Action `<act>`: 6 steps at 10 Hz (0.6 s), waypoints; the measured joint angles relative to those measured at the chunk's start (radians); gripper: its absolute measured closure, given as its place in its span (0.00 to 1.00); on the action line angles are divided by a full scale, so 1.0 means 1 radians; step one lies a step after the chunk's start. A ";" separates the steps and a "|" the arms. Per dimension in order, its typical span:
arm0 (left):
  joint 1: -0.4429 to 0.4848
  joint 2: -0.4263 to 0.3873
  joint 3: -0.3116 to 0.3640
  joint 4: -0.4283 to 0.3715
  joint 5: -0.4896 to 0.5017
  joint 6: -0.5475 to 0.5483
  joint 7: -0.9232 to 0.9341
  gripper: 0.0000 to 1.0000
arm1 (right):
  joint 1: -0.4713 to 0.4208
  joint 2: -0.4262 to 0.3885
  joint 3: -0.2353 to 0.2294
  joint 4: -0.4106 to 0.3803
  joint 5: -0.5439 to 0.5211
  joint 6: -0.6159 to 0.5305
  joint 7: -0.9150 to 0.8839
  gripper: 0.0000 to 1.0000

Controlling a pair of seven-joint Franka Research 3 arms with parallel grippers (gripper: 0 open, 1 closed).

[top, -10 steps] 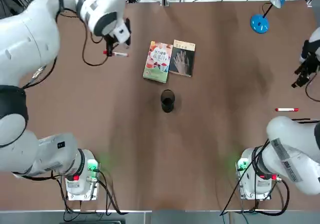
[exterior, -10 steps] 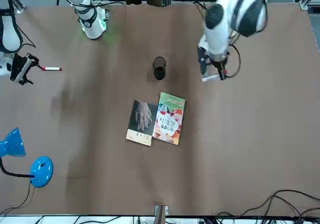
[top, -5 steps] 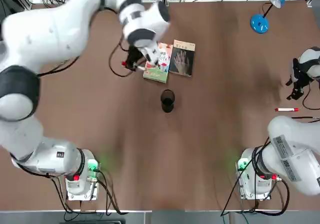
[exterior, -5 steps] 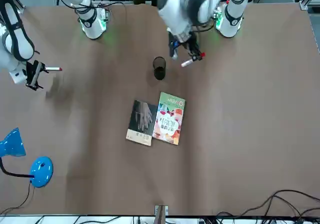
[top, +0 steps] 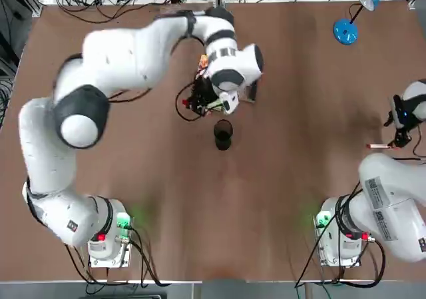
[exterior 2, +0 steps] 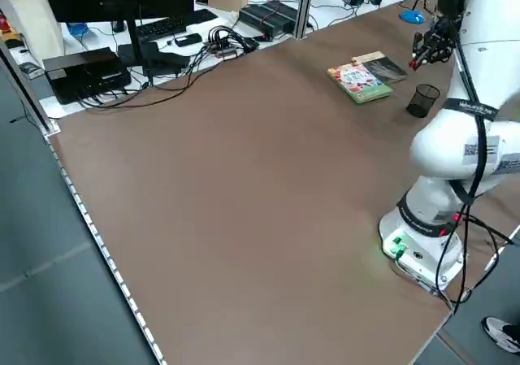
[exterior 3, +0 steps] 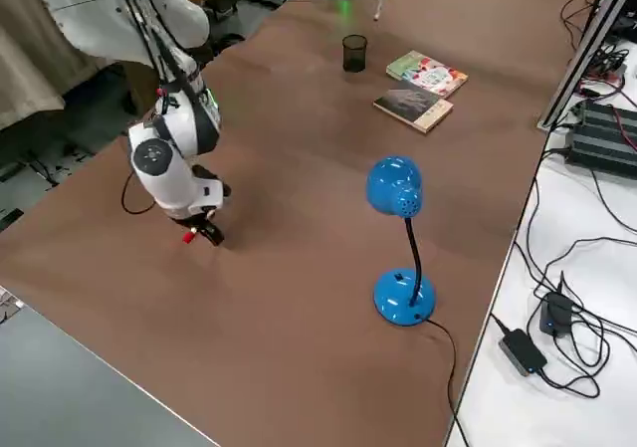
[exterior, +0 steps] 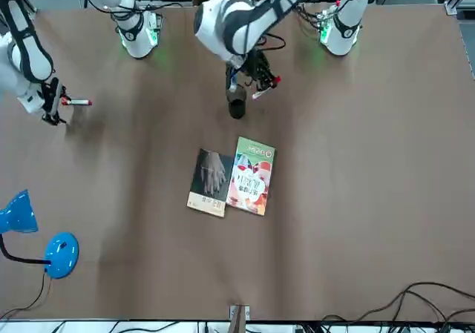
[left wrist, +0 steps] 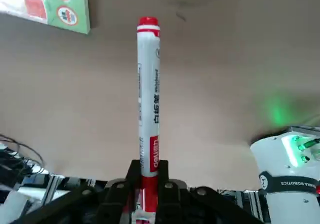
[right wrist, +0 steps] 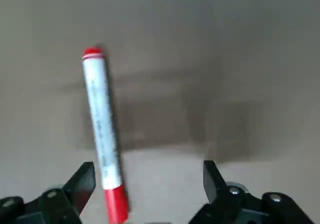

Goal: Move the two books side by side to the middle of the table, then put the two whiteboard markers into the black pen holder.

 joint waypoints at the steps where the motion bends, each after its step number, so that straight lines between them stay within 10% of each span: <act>1: -0.072 0.014 0.061 0.047 0.000 -0.020 0.001 0.82 | -0.020 0.000 0.001 -0.004 -0.004 0.004 -0.018 0.04; 6: -0.267 0.078 0.180 0.126 0.000 -0.040 0.010 0.82 | -0.119 0.000 0.001 -0.018 -0.013 0.004 -0.139 0.07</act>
